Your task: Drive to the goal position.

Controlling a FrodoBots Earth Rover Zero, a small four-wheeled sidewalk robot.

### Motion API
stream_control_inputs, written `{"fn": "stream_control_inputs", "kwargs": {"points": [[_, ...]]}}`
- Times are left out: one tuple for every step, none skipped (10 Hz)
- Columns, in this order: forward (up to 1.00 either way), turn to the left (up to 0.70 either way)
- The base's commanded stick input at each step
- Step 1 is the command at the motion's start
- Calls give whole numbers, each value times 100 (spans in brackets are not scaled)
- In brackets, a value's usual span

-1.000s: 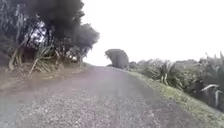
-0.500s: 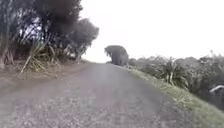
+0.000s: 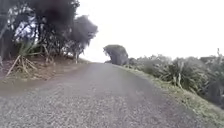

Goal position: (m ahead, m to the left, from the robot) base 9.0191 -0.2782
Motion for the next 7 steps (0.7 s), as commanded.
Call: {"fn": "stream_control_inputs", "kwargs": {"points": [[100,0],[100,0],[100,0],[100,0],[100,0],[100,0],[100,0]]}}
